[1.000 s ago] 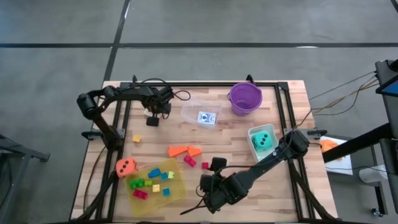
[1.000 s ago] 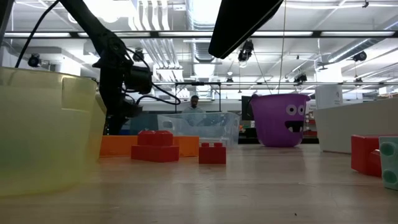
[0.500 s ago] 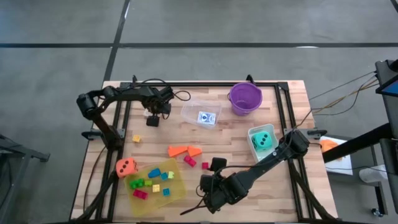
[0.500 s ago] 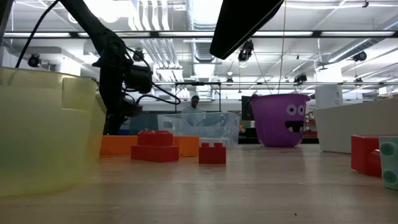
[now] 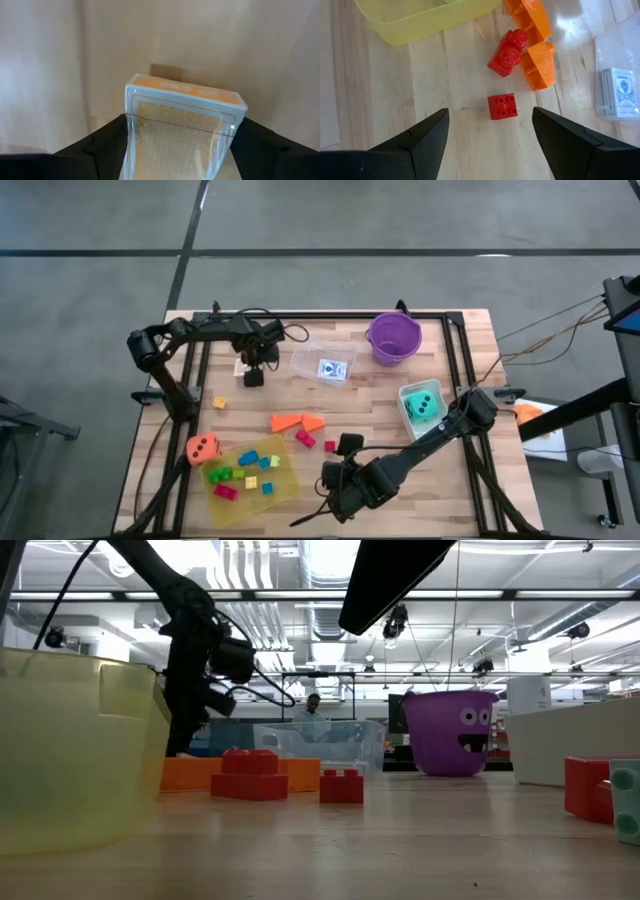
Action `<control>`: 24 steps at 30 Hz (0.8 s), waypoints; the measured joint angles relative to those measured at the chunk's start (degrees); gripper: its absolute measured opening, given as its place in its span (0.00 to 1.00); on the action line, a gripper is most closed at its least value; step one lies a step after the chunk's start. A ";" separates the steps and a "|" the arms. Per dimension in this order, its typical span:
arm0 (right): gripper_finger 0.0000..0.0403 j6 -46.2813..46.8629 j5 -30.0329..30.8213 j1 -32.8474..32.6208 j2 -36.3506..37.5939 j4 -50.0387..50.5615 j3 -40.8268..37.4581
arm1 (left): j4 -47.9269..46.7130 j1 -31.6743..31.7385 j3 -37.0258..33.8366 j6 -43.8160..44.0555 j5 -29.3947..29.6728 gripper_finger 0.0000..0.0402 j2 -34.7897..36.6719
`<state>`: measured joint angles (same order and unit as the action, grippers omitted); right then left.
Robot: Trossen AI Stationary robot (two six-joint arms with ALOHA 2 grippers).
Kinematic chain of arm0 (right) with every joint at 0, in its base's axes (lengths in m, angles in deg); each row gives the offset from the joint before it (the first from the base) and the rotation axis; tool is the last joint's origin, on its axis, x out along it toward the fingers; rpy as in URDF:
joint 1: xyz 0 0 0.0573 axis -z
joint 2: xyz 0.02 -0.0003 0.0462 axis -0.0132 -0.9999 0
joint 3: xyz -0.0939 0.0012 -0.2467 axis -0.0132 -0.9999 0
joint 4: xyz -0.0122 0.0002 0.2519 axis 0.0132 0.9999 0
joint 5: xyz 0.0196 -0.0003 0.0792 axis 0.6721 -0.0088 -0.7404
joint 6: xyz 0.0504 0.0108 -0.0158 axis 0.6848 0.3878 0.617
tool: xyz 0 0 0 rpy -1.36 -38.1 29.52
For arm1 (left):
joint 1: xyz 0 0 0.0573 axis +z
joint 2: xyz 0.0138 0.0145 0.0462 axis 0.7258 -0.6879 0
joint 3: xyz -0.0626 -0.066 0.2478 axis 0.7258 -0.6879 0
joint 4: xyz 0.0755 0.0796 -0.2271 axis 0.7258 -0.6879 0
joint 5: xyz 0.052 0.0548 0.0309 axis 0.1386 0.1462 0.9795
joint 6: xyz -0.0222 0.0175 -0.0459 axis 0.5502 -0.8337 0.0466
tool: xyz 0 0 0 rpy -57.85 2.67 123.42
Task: Pick & Place Toys
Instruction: Put the orange deck of cards into the transparent bin
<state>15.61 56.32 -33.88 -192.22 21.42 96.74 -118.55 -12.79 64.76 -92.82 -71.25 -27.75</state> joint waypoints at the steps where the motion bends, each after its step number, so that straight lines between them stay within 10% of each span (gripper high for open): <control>1: 0.70 0.00 0.00 0.00 0.00 0.00 0.00 | -0.33 -0.12 0.71 1.51 -0.25 0.71 0.05; 6: 0.70 1.37 0.19 -0.41 0.77 0.25 0.00 | -0.78 -0.89 3.49 7.26 -1.98 0.65 0.17; 9: 0.70 4.71 2.09 -0.89 2.26 1.18 0.05 | -1.41 -1.03 3.69 8.72 -3.04 0.31 1.07; 15: 0.70 11.32 5.19 -1.98 3.80 4.47 0.07 | -1.59 -1.15 2.87 9.77 -4.75 0.04 4.70; 24: 0.70 11.45 5.67 -2.12 3.93 4.32 0.00 | -2.00 -0.47 3.45 19.74 8.21 0.11 8.91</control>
<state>27.07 62.00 -36.00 -188.29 25.74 96.74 -120.54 -13.26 68.21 -73.08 -63.04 -18.85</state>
